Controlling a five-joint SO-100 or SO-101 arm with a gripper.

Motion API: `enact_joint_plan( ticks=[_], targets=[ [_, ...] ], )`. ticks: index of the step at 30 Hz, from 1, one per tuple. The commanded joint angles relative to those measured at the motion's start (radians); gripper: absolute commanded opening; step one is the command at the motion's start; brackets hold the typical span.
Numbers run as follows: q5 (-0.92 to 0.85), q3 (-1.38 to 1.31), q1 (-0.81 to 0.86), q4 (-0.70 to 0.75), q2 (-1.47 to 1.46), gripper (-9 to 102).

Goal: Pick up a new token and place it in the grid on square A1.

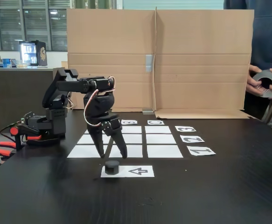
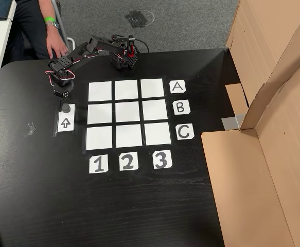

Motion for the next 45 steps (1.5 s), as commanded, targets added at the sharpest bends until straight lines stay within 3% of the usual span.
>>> enact_joint_plan(
  ticks=[1, 11, 45],
  targets=[
    [-0.008, -0.049, -0.008, 0.003, -0.002, 33],
    [-0.009, -0.204, 0.000, 0.061, -0.112, 33],
    [-0.009, -0.253, 0.029, 0.063, -0.181, 32]
  ],
)
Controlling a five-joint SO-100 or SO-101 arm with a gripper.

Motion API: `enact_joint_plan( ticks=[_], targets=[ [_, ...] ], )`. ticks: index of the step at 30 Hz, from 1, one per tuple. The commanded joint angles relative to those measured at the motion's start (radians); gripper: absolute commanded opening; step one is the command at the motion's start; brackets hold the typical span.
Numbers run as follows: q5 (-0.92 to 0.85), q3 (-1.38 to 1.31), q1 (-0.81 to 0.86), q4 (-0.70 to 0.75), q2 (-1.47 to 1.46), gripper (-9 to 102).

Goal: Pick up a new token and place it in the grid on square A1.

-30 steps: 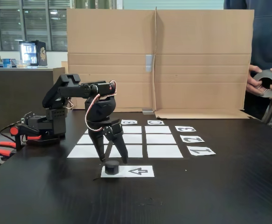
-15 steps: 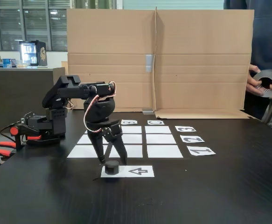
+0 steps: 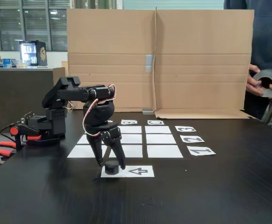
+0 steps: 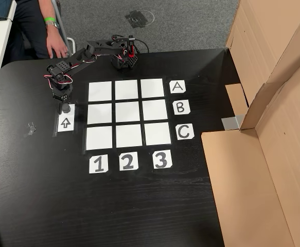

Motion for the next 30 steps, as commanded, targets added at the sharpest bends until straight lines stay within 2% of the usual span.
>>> enact_joint_plan(
  ticks=[1, 23, 30],
  targets=[
    [-0.008, -0.041, 0.008, 0.006, 0.005, 32],
    [-0.008, -0.054, 0.008, 0.008, -0.009, 23],
    [-0.008, -0.058, 0.009, 0.008, -0.012, 15]
  ],
)
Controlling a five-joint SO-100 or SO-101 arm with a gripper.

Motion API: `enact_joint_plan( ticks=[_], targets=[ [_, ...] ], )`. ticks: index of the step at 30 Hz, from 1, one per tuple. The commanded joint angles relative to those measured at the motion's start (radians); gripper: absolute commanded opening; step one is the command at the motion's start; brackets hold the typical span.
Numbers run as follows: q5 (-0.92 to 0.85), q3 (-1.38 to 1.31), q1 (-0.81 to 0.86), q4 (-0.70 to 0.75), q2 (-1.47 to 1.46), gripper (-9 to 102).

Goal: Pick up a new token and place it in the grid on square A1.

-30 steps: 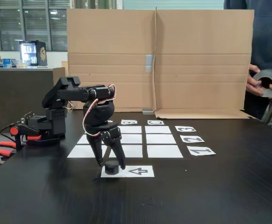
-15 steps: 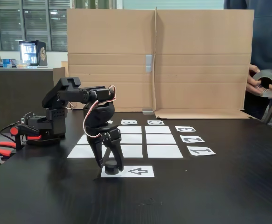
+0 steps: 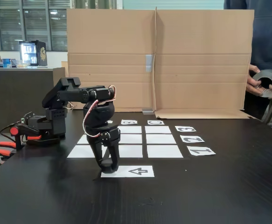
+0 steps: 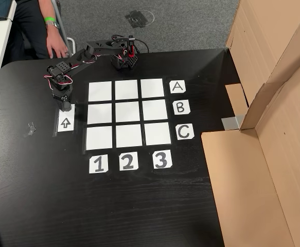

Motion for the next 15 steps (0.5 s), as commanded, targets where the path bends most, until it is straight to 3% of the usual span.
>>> enact_joint_plan(
  ticks=[1, 15],
  targets=[
    [-0.006, -0.041, 0.008, 0.006, 0.006, 15],
    [-0.002, -0.107, 0.002, 0.067, 0.005, 8]
  ],
)
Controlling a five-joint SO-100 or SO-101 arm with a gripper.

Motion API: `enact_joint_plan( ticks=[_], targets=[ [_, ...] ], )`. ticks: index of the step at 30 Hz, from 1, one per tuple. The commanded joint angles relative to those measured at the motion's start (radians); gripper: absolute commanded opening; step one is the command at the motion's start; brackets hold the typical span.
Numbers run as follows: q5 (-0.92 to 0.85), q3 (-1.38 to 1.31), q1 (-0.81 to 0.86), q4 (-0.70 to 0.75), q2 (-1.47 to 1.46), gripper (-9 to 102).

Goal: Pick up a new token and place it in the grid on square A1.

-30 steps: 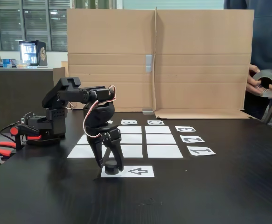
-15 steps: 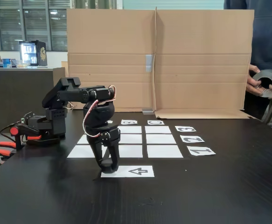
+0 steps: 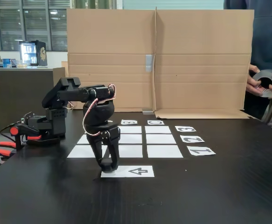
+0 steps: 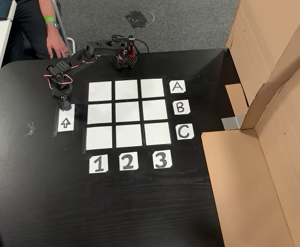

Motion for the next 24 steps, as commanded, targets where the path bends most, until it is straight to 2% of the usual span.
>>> enact_joint_plan(
  ticks=[1, 10, 24],
  targets=[
    [0.002, -0.083, -0.003, 0.048, 0.005, 8],
    [0.023, -0.052, -0.084, 0.091, 0.127, 9],
    [0.049, 0.422, -0.314, 0.084, 0.629, 9]
  ],
)
